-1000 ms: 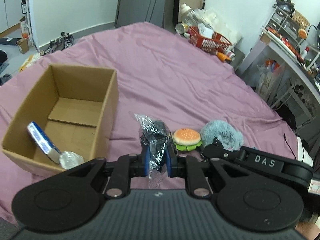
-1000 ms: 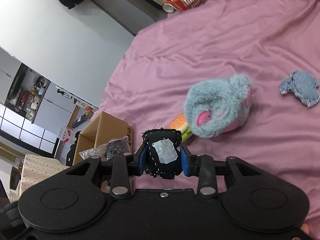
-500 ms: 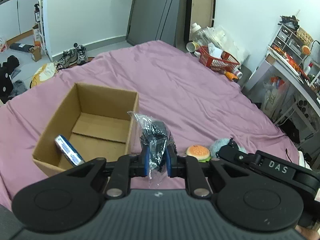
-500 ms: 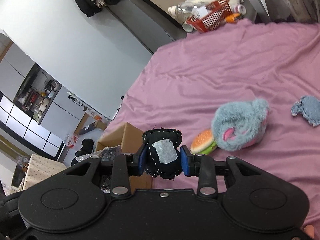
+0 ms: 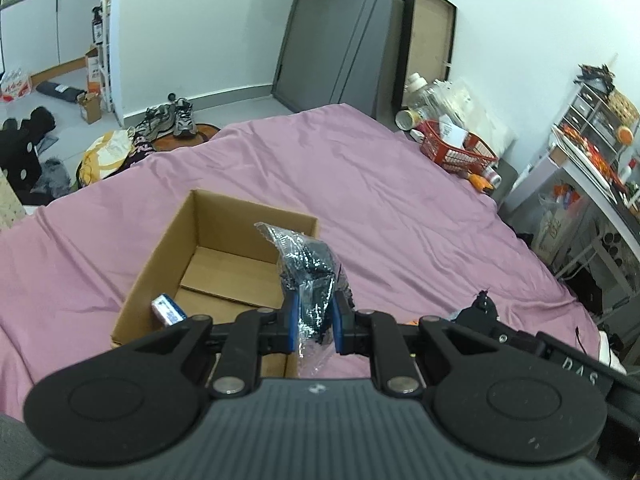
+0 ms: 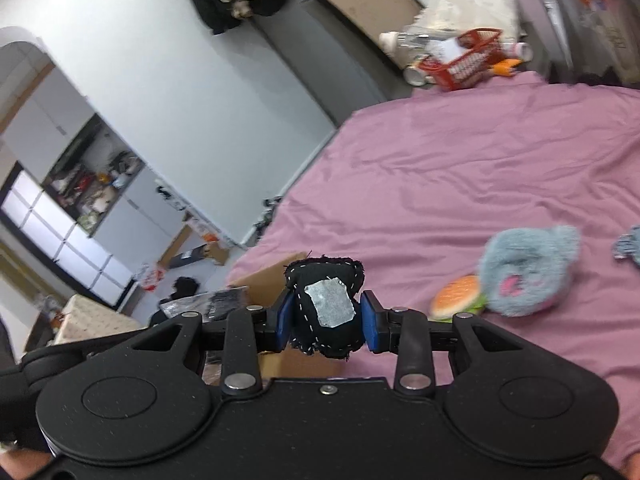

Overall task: Organize soft objects
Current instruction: 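Carry both black plushes over the box and open both tools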

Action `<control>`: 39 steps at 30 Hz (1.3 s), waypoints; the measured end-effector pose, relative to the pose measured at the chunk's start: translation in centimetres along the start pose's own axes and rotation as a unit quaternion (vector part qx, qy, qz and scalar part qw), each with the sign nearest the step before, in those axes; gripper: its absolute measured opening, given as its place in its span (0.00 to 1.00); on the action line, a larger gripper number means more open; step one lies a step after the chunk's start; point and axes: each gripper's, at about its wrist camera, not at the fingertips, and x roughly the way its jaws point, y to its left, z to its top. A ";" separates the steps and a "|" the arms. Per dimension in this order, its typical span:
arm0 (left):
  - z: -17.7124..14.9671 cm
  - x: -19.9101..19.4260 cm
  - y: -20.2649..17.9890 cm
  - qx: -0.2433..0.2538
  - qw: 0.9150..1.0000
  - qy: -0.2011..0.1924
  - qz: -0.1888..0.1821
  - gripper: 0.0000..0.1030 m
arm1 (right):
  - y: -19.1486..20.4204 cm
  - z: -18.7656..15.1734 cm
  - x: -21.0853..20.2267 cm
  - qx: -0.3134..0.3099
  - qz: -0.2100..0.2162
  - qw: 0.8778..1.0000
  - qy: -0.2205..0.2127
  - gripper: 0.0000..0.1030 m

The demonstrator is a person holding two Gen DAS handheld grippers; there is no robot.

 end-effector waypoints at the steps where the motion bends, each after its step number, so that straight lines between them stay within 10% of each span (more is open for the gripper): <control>1: 0.1 0.0 0.3 -0.003 1.000 0.000 0.001 0.15 | 0.3 -0.1 0.2 -0.004 0.002 1.000 0.001 0.33; 27: 1.5 5.2 8.5 -0.054 0.998 0.031 0.006 0.16 | 5.2 -2.8 5.6 -0.050 -0.014 0.998 0.032 0.34; 39: 2.9 4.6 9.9 -0.038 0.999 0.030 0.013 0.39 | 6.9 -2.6 7.6 -0.060 -0.013 0.997 0.036 0.35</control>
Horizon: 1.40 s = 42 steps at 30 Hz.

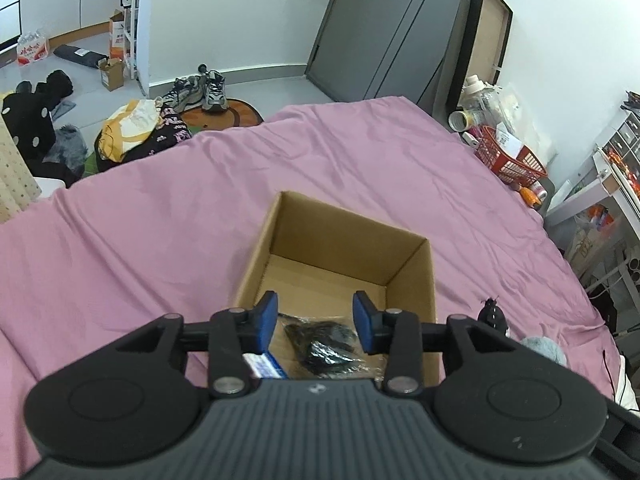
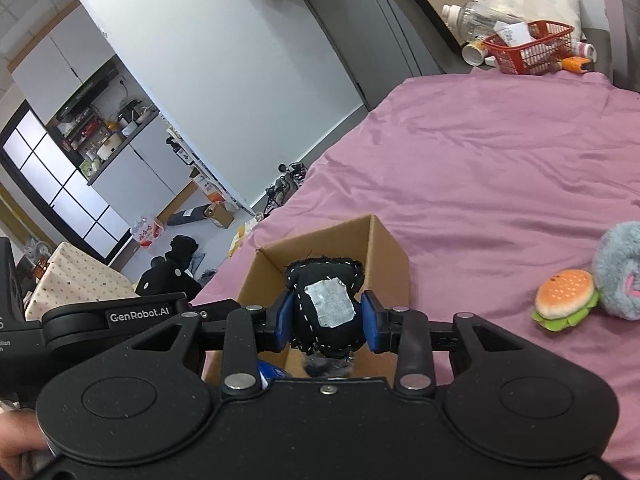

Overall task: Organize soft objects
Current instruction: 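Carry both black plushes over the box and open both tools, then move both tools back toward the burger toy and grey plush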

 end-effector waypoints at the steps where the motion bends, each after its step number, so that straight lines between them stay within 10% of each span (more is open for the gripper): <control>1: 0.2 -0.1 0.1 -0.001 1.000 0.001 0.001 0.39 | 0.1 0.0 0.1 0.000 0.002 1.000 0.001 0.35; 6: 0.8 -1.0 0.4 0.002 1.000 0.002 0.014 0.47 | 1.0 -0.1 0.9 -0.008 0.005 1.000 0.006 0.60; 18: 0.4 -4.9 -1.4 0.026 0.999 -0.026 0.037 0.75 | 0.0 0.5 -3.2 0.004 -0.010 1.000 -0.022 0.76; 42: -3.6 -7.6 -10.9 0.086 0.995 -0.041 0.029 0.76 | -6.8 1.8 -11.5 0.048 -0.036 0.996 -0.065 0.80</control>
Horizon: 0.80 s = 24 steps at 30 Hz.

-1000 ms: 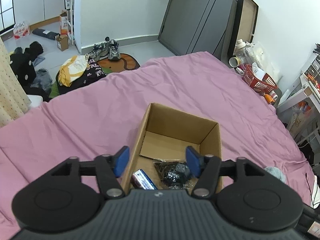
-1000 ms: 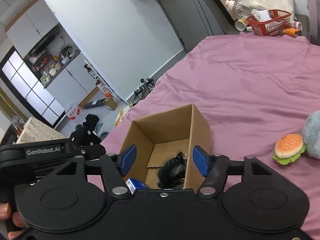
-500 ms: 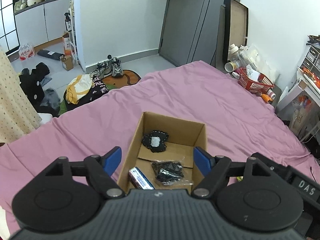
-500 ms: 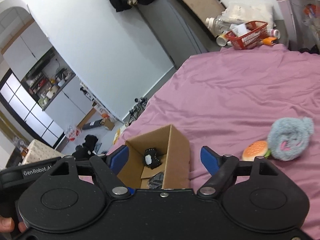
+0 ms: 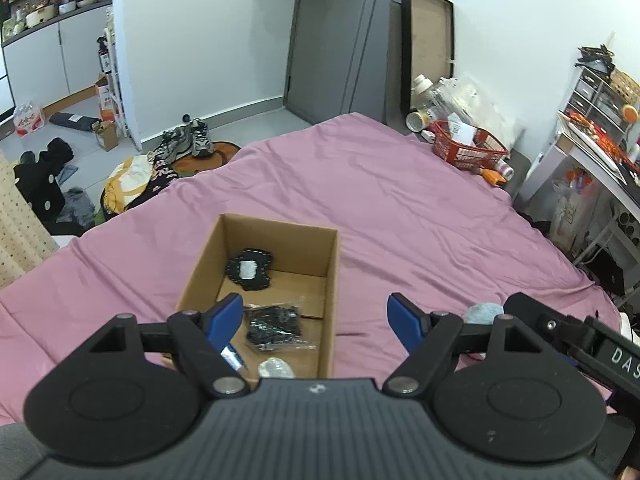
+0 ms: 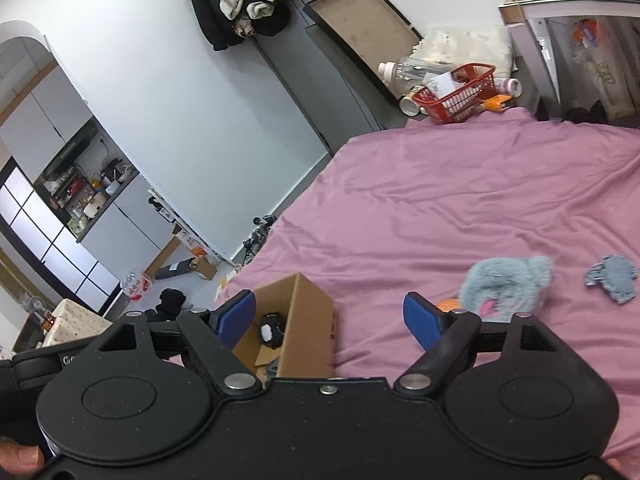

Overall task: Organize soft objects
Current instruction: 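Move both tools back toward the burger toy and grey plush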

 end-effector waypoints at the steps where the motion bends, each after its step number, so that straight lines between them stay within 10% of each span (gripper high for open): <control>1: 0.0 0.0 -0.3 0.001 1.000 0.000 -0.001 0.76 | -0.2 0.0 -0.2 -0.001 -0.001 1.000 0.001 0.81; 24: -1.7 1.9 -6.7 0.006 1.000 0.003 -0.021 0.89 | -8.9 2.2 -5.2 0.074 -0.049 0.996 -0.022 0.96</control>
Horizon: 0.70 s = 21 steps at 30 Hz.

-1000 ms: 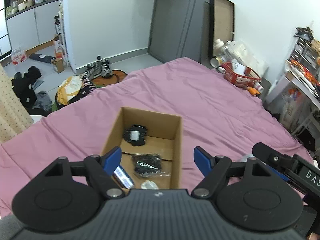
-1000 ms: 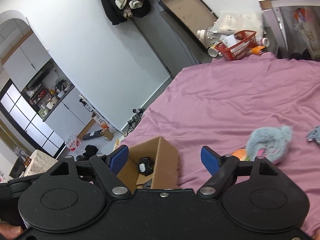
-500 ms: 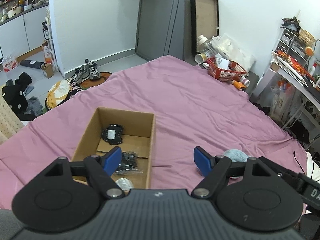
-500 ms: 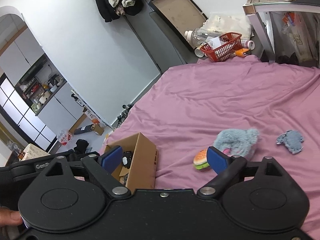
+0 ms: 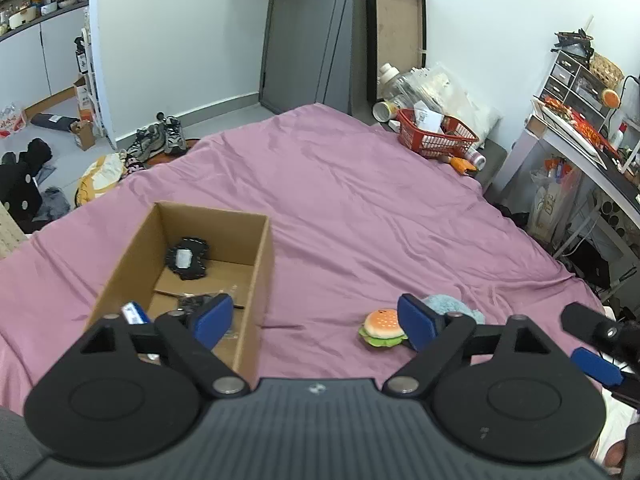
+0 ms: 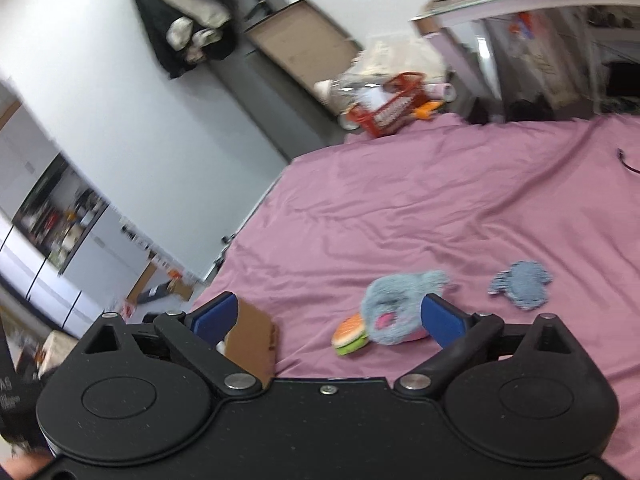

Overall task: Organize soft objects
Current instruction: 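Move both tools back toward the burger toy and grey plush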

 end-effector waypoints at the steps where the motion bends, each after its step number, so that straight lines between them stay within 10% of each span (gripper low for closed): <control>1: -0.1 0.3 -0.3 0.002 1.000 0.002 -0.001 0.91 | -0.5 0.1 -0.1 0.010 -0.007 1.000 -0.003 0.96; 21: -2.0 7.1 -2.7 -0.013 0.999 0.045 -0.027 0.90 | -10.3 0.9 1.2 0.152 -0.095 0.984 -0.019 0.85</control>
